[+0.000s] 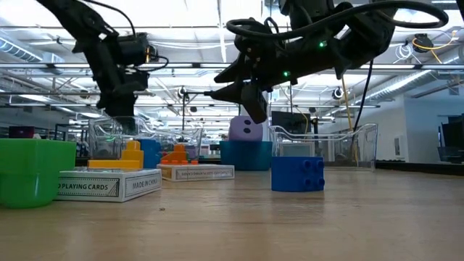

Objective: Pick & Place Toys
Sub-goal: Put the green game piece into the left transparent bin, then put the orange game piece into the left transparent bin

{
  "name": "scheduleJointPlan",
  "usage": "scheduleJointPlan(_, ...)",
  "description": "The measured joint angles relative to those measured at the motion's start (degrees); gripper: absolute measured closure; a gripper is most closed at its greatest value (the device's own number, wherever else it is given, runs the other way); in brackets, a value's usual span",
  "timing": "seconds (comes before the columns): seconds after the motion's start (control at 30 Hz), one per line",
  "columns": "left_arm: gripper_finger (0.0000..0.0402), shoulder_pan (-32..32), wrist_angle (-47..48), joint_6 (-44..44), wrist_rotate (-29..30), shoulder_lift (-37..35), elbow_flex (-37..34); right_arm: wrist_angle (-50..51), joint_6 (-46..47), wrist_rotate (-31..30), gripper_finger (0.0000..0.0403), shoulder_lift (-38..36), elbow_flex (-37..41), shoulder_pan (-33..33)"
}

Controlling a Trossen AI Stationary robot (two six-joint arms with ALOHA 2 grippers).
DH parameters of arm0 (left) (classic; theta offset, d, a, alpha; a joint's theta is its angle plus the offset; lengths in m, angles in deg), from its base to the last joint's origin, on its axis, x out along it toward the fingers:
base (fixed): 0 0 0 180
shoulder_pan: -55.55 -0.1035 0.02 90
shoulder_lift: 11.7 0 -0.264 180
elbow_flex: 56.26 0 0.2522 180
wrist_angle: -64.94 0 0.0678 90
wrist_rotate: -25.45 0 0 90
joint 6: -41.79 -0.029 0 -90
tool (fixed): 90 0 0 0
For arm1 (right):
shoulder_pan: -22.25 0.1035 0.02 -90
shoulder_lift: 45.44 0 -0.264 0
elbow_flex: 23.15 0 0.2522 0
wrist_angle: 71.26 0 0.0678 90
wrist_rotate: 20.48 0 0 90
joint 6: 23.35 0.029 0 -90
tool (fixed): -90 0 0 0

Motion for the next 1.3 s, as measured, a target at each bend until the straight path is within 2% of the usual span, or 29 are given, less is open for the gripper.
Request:
scheduleJointPlan(0.6,0.0258,0.0,-6.44,0.49,-1.31,8.97,-1.9,0.04,1.02,0.04,0.0206,0.0,0.0,-0.2)
scheduleJointPlan(0.97,0.0262,0.0,-5.82,0.57,-1.27,9.69,-1.92,0.09,1.02,0.04,0.0206,0.0,0.0,-0.2)
scheduleJointPlan(1.3,0.0182,0.0,-5.56,0.6,-1.08,9.8,-2.11,0.09,1.01,0.04,0.0206,0.0,0.0,-0.2)
